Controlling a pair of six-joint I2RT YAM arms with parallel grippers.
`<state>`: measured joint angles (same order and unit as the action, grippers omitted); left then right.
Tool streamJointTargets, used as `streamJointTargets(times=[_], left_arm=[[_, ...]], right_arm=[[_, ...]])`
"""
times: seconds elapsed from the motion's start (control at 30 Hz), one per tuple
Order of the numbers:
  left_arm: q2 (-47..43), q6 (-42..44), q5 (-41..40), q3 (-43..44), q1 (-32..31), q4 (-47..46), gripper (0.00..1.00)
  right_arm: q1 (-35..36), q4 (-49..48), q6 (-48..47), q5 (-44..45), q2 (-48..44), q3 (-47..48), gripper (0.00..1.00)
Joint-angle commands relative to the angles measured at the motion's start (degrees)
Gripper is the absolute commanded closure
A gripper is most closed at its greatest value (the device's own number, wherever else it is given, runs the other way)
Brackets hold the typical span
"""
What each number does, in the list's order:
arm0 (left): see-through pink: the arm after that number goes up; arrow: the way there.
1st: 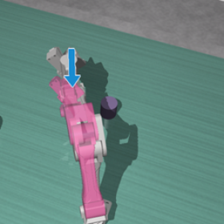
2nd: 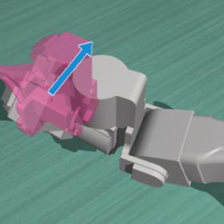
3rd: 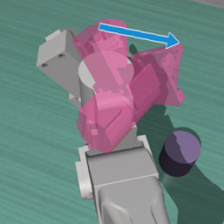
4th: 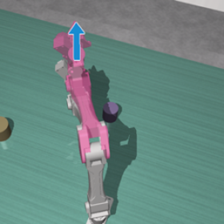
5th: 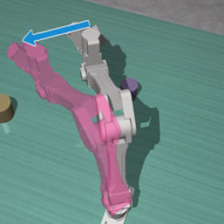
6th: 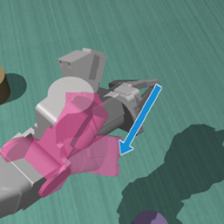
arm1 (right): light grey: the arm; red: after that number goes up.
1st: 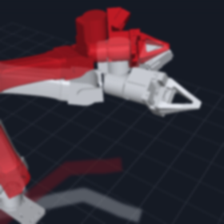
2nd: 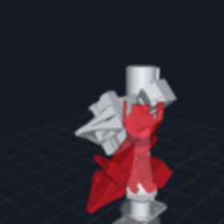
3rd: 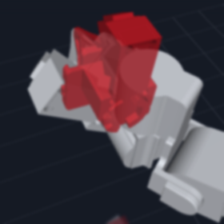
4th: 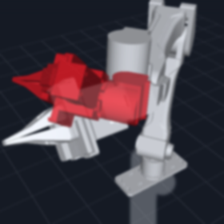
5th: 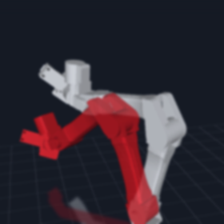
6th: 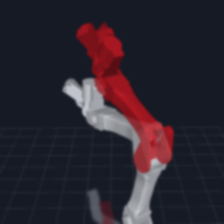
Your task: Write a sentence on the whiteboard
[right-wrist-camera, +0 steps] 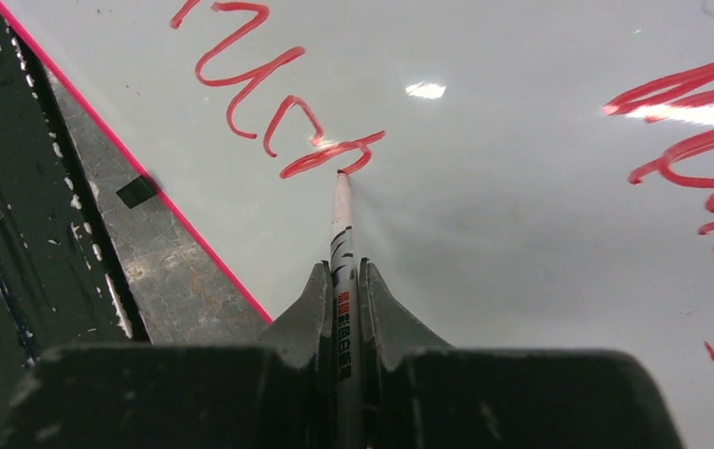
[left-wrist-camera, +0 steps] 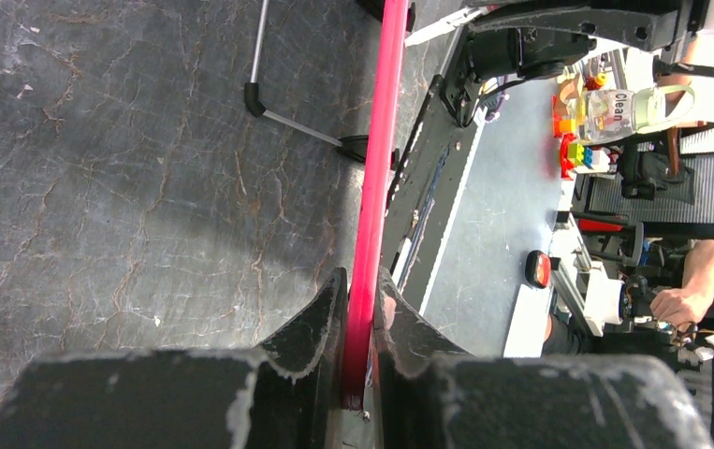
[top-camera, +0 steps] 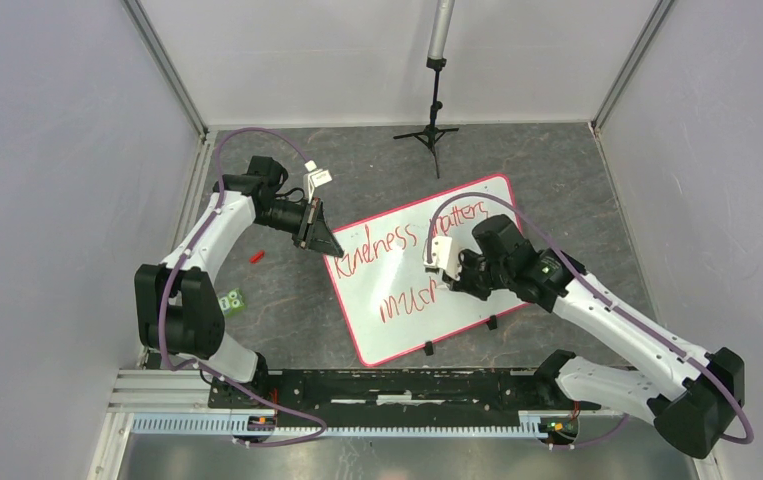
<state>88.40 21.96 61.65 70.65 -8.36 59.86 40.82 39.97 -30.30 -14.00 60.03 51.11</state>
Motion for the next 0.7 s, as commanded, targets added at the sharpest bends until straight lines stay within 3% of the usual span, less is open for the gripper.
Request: streamJointTargets(times=[0.0, 0.23, 0.4, 0.67], left_arm=[[0.77, 1.81, -3.55, 0.45, -0.52, -1.98, 0.98], [0.5, 1.94, -3.82, 0.12, -0.52, -1.97, 0.98], [0.35, 1.71, -3.64, 0.19, -0.56, -2.01, 0.97], [0.03, 1.94, -3.29, 0.1, -0.52, -1.99, 0.98]], right_arm=[[-0.34, 0.67, -1.14, -0.16, -0.14, -3.21, 1.0], [-0.3, 2.77, -2.75, -2.57, -0.65, -4.41, 1.0], [-0.3, 4.47, -3.07, -4.54, -2.24, -0.15, 1.0], [-0.3, 5.49, -2.32, -1.32, -3.3, 1.78, 1.0]])
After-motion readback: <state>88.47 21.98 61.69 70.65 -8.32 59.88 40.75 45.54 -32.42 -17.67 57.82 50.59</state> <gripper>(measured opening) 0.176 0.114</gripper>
